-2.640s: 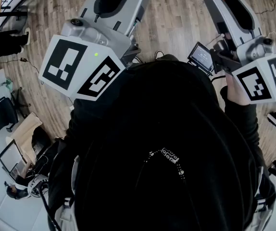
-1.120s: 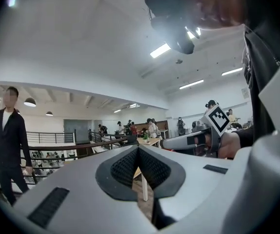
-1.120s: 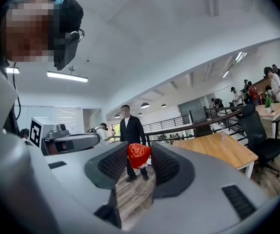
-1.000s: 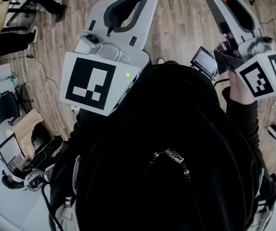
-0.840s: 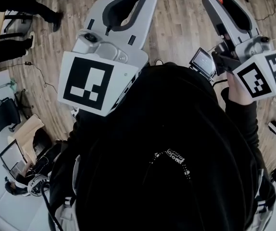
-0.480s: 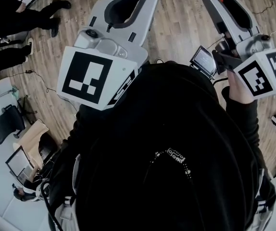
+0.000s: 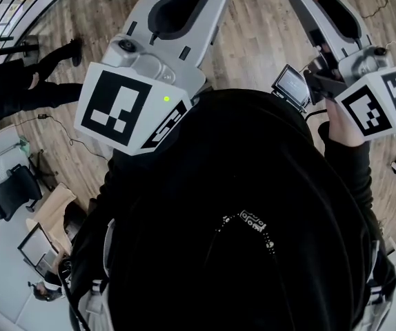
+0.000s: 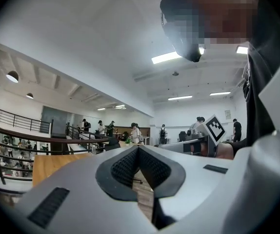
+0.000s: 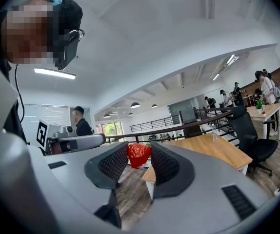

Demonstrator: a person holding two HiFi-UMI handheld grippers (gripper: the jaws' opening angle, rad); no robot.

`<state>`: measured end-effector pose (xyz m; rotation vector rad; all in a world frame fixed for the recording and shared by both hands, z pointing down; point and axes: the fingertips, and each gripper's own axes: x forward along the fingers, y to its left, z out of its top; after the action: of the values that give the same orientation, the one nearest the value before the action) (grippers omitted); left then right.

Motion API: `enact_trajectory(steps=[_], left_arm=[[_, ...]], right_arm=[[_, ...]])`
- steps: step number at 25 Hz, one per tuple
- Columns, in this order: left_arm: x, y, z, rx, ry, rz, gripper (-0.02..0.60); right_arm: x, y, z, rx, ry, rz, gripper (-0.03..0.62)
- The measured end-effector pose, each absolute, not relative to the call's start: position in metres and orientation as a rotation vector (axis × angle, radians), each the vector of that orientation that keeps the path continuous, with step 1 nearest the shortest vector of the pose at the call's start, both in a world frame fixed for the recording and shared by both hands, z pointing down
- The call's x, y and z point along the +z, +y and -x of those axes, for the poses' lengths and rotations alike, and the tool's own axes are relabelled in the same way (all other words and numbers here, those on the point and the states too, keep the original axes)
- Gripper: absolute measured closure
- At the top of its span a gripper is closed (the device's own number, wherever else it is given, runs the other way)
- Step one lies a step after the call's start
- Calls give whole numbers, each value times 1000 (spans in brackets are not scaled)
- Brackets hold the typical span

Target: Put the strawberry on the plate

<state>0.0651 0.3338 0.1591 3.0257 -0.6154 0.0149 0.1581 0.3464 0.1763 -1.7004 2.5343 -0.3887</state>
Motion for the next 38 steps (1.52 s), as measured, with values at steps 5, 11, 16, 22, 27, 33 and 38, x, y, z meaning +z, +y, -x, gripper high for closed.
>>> enact_trajectory(steps=[5, 11, 16, 22, 27, 33, 38], left_arm=[[161, 307, -71, 13, -495, -3028, 583], [156, 269, -65, 6, -398, -3038, 583], [161, 251, -55, -3, -377, -3031, 583], [151, 223, -17, -45, -254, -3022, 583], [166, 184, 34, -78, -322, -2971, 583], [169, 156, 66, -84, -399, -2973, 583], [162, 159, 71, -85, -450, -2968, 583]], right_arm=[[177, 316, -158, -391, 2524, 1749, 437], [174, 279, -149, -425, 2499, 1798, 437], [181, 261, -140, -445, 2488, 1815, 437], [167, 214, -93, -452, 2518, 1826, 437], [166, 178, -44, -407, 2568, 1846, 437], [160, 155, -19, -416, 2598, 1828, 437], [149, 153, -10, -390, 2645, 1764, 437]])
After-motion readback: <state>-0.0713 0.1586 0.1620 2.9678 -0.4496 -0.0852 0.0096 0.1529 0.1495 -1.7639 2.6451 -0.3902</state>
